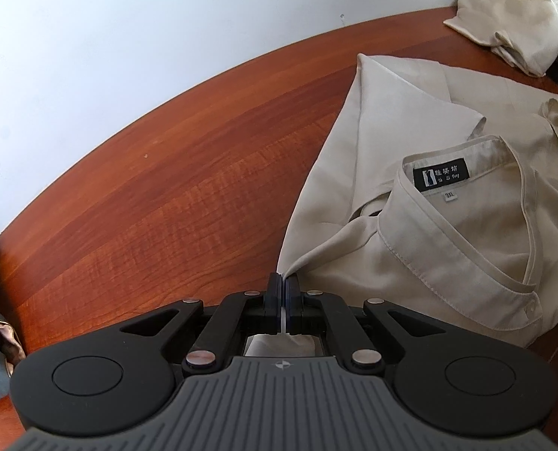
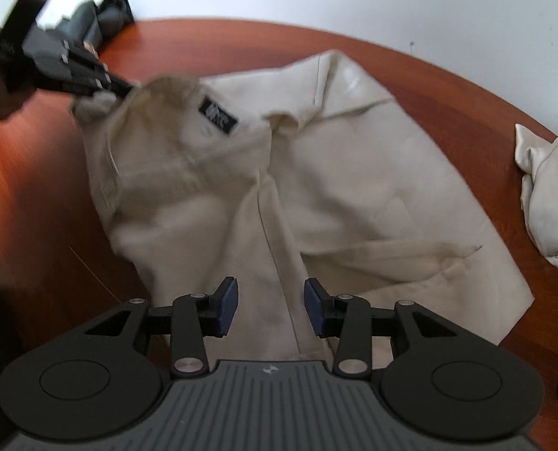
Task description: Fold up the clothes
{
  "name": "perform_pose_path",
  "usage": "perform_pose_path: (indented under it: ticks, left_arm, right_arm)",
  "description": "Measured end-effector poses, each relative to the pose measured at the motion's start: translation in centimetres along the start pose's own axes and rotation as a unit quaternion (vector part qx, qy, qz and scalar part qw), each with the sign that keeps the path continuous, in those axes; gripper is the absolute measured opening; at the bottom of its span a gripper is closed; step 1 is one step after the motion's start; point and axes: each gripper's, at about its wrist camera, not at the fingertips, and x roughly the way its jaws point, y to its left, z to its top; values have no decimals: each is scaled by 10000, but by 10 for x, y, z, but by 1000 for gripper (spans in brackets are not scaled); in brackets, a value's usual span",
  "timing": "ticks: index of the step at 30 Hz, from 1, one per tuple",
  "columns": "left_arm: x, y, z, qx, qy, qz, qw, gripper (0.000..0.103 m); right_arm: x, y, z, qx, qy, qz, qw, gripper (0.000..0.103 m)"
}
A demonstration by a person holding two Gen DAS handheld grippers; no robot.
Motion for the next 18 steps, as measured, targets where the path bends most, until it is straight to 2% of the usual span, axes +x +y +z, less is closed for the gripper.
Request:
perform_pose_path:
  ticks: [5, 9, 11, 12, 13, 18]
  left_arm:
    - [3, -1, -2, 35, 36, -18, 10000, 2]
    - [4, -2, -7, 84, 85, -43, 9999, 2]
    - [4, -1, -8, 88, 95, -61, 9999, 2]
    - [4, -1, -9, 88, 89, -71, 9999, 2]
    - [3, -1, -9, 90, 76, -74, 9999, 2]
    - [-12, -2, -16, 105, -12, -70, 9999, 2]
  right_arm:
    - [7, -1, -3, -60, 47, -159, 9998, 42]
    - [11, -3, 0, -98, 46, -228, 9997, 36]
    - [7, -1, 1, -69, -8, -249, 9997, 24]
    - [3, 0, 2, -50, -47, -268, 9996, 11]
    - [-2, 1, 2, -30, -86, -288, 9995, 7]
    - [-23, 9, 4, 68, -283, -386, 9988, 4]
